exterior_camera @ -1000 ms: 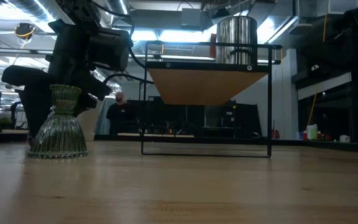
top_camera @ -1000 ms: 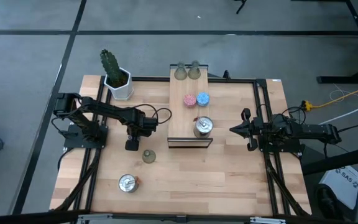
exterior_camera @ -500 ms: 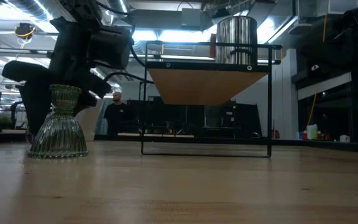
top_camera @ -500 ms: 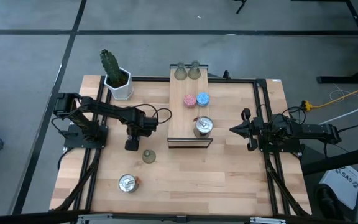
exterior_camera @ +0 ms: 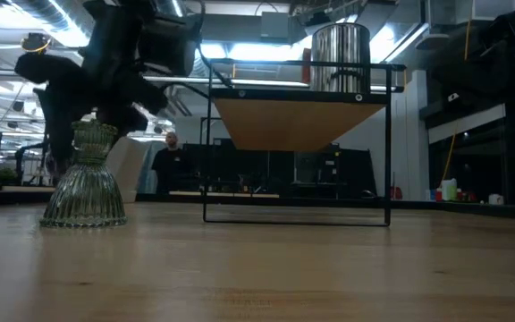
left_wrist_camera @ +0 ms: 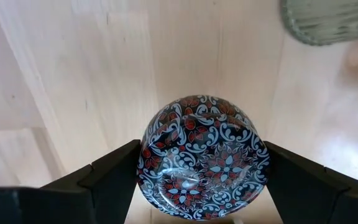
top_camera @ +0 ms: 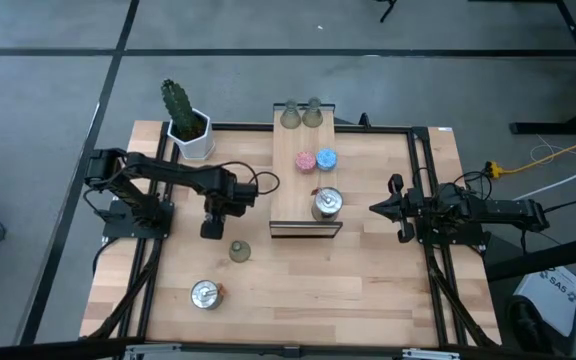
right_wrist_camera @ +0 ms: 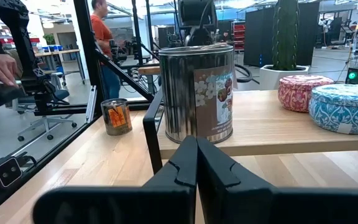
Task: Pick & Place candle stick holders
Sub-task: Put the black scented candle on the shelf
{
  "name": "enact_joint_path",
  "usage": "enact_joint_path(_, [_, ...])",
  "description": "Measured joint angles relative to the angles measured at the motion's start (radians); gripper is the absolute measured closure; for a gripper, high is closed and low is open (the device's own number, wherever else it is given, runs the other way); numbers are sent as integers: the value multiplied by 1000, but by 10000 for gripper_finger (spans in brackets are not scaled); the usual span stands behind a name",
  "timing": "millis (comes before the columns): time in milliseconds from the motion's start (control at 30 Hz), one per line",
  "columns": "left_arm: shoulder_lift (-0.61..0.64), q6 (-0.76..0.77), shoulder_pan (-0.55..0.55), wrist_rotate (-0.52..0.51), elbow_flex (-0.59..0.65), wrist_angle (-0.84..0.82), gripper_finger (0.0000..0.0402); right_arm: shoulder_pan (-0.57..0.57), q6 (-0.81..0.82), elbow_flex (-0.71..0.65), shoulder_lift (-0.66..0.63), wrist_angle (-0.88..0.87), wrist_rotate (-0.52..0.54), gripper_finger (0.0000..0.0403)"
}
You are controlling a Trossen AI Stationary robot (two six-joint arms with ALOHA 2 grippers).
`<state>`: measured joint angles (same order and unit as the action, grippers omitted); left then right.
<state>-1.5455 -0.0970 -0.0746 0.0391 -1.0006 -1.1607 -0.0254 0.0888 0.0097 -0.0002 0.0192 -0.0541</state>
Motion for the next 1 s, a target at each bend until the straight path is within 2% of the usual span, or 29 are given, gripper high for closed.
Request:
enact_joint_path(533, [0, -21, -100, 4, -209, -220, 94, 0, 0, 0, 0, 0, 0, 398])
enact_joint_path(1000, [0, -25, -254, -14, -400, -273, 94, 0, 0, 0, 0, 0, 0, 398])
